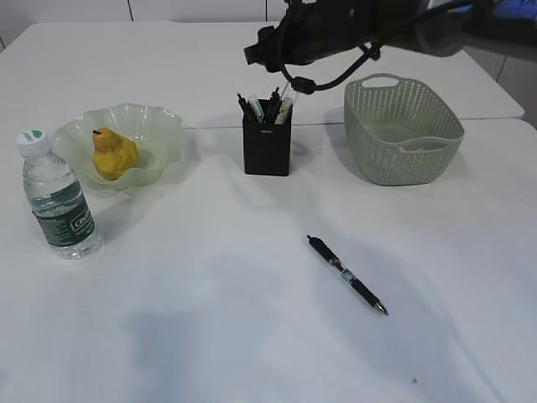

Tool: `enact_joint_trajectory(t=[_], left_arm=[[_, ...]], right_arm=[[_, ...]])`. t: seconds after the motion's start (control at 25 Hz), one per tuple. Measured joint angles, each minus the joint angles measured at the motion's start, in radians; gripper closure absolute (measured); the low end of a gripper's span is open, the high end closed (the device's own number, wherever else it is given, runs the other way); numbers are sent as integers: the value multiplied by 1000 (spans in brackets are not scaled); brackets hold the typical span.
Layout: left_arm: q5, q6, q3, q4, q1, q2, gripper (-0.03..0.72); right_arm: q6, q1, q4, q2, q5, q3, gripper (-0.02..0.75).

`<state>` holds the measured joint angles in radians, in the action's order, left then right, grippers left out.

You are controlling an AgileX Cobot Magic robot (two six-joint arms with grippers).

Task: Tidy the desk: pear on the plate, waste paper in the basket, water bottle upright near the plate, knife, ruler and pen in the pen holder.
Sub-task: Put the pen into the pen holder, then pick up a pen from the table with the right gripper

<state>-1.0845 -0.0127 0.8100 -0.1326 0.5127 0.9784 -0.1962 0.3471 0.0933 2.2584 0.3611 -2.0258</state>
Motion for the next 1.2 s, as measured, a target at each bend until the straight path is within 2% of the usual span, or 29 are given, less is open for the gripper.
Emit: enact_joint_trajectory(t=[0.16, 0.2, 0.44, 0.76, 1.0, 1.2], left_arm=[[6, 0, 0, 0, 0, 0, 449], [8, 0, 0, 0, 0, 0, 449], [25, 0, 0, -7, 0, 0, 449], [53, 0, 0, -9, 0, 0, 449], [56, 0, 0, -16, 0, 0, 449], [56, 0, 0, -28, 0, 0, 449]], right_arm=[[0, 0, -67, -56, 124, 0, 286], [0, 0, -80, -77, 200, 0, 286], [0, 0, -93, -108, 394, -1, 285], [-47, 0, -93, -109, 752, -1, 284], [-51, 0, -42, -114, 847, -2, 281], [-51, 0, 15, -114, 865, -2, 281]])
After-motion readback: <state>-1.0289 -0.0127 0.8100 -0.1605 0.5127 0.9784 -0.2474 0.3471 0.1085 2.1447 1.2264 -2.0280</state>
